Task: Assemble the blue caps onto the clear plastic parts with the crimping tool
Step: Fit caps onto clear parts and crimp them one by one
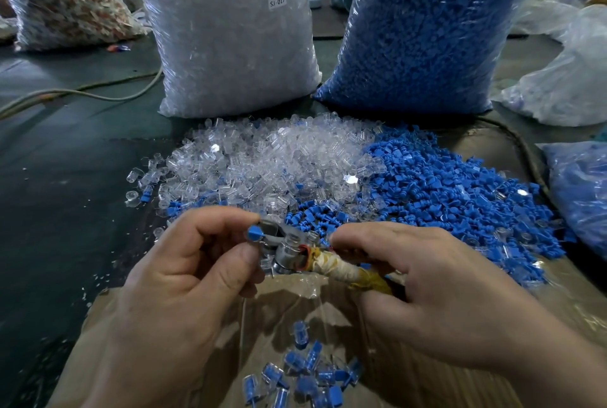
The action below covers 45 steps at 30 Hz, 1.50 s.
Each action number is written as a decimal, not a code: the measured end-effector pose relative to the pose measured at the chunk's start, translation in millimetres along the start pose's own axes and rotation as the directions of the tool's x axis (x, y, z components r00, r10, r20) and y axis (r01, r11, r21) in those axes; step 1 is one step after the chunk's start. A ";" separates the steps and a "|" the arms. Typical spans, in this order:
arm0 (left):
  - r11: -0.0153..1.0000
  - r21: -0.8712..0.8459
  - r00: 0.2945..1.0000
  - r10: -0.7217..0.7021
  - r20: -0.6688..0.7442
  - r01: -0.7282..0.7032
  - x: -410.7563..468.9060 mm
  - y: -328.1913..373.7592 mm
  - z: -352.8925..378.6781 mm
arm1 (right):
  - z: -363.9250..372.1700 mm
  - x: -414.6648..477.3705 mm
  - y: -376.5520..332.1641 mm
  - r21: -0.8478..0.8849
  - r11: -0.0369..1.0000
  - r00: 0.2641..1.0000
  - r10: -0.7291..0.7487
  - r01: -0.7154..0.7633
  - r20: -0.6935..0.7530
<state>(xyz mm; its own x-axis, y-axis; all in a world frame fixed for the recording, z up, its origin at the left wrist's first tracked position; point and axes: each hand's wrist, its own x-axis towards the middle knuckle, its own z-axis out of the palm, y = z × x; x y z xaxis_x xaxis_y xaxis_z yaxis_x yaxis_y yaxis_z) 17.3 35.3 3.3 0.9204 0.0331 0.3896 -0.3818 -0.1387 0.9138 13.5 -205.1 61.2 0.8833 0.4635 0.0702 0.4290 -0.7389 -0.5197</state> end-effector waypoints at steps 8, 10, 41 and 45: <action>0.990 -0.136 0.999 -0.040 -0.036 0.035 1.0 10.8 7.4 | 5.9 0.1 3.7 -0.085 0.996 1.000 -0.002 0.000 -0.023; 0.986 -0.154 0.997 -0.077 -0.028 0.071 0.8 10.8 6.3 | 5.2 0.1 3.6 -0.089 0.996 1.000 0.002 -0.004 -0.027; 0.993 0.010 0.990 -0.119 -0.070 0.120 0.3 10.1 10.9 | 7.9 -0.7 3.0 -0.147 0.989 0.994 0.014 -0.031 -0.111; 0.965 -0.108 0.971 -0.238 0.005 0.238 1.6 1.9 9.8 | 9.9 0.3 2.8 -0.179 0.983 0.993 0.020 -0.040 -0.115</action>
<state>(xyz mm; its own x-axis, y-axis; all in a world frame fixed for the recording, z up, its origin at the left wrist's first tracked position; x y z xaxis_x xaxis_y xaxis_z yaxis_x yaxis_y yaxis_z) 18.9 25.4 4.5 0.9853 0.0602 0.1599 -0.1590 -0.0193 0.9871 13.1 -202.2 51.3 0.9074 0.3895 0.1578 0.4201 -0.8325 -0.3611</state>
